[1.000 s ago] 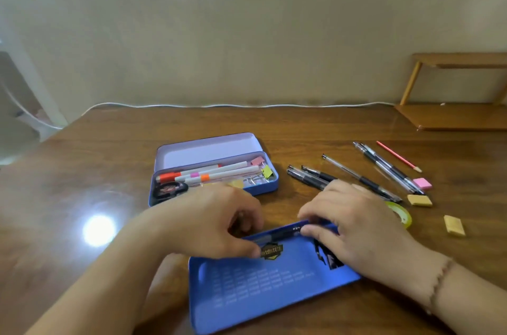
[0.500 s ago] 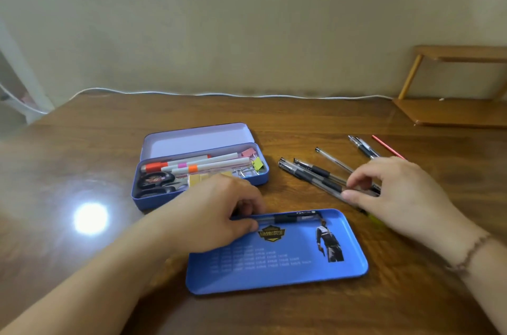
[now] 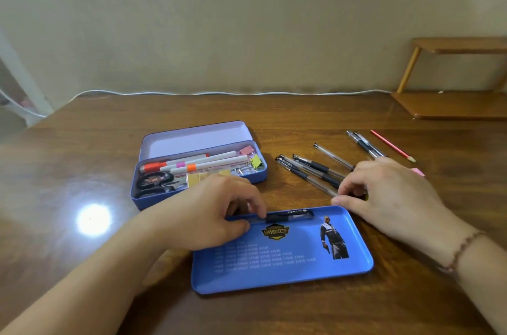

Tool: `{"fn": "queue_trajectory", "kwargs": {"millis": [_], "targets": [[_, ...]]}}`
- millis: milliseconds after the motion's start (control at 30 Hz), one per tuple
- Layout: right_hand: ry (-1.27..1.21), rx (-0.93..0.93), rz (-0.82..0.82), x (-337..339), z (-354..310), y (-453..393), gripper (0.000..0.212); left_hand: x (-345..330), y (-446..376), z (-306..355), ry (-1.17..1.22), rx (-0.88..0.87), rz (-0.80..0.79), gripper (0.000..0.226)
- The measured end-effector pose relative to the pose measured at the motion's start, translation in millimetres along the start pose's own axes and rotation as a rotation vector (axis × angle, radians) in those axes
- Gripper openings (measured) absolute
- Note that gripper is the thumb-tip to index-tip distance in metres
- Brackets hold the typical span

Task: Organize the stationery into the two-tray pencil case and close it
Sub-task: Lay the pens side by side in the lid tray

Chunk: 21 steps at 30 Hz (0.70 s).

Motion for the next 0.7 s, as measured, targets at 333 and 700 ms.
{"fn": "queue_trajectory", "kwargs": {"millis": [333,700], "targets": [[-0.421,0.115,0.099,34.3,-1.2,4.0,0.012,1.9,0.8,-6.5,0.077,-0.020,0.042,0.014],[-0.404,0.429,-0.153,18.6,-26.8,19.5,0.021,2.0,3.3,-17.8,0.198,0.055,0.025,0.016]]}}
Point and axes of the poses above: each hand's wrist, its own y-axis away from the middle knuckle, its own x-axis out of the back of the hand, z = x × y, the point moved 9 cm from there along -y, towards the middle knuckle, and after that the axes turned 13 degrees about -x, right-handed, at the moved point
